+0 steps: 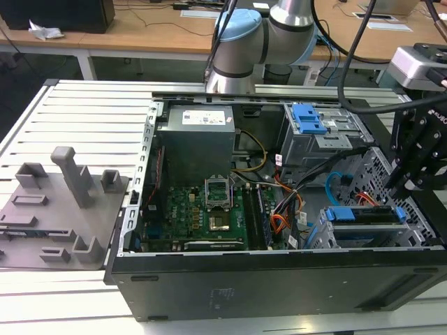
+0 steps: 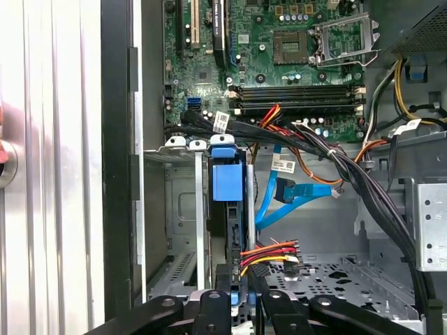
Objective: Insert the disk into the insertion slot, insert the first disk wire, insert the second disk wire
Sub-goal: 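Insert the first disk wire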
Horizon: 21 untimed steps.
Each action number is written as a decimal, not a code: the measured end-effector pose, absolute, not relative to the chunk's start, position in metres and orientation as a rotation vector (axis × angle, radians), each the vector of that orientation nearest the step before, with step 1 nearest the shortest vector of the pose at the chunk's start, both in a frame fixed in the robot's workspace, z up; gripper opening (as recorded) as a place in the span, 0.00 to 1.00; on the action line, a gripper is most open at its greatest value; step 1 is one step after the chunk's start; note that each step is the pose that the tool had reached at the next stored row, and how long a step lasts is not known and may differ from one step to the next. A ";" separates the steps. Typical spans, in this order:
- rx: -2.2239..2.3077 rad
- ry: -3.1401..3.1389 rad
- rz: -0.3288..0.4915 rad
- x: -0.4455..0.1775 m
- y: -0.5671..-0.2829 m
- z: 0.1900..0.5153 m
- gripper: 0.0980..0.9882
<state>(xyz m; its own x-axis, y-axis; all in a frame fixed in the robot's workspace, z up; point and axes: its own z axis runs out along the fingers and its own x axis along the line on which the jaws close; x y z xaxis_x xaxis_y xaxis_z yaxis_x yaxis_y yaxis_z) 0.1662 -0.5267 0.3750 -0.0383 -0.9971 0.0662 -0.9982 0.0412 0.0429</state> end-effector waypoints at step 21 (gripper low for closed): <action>2.123 -2.209 0.023 0.144 -0.527 0.365 0.01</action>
<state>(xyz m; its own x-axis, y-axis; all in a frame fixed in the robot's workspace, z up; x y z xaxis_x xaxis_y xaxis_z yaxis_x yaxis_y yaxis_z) 0.1441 -0.5267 0.3650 -0.0384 -0.9971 0.0661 -0.9982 0.0413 0.0430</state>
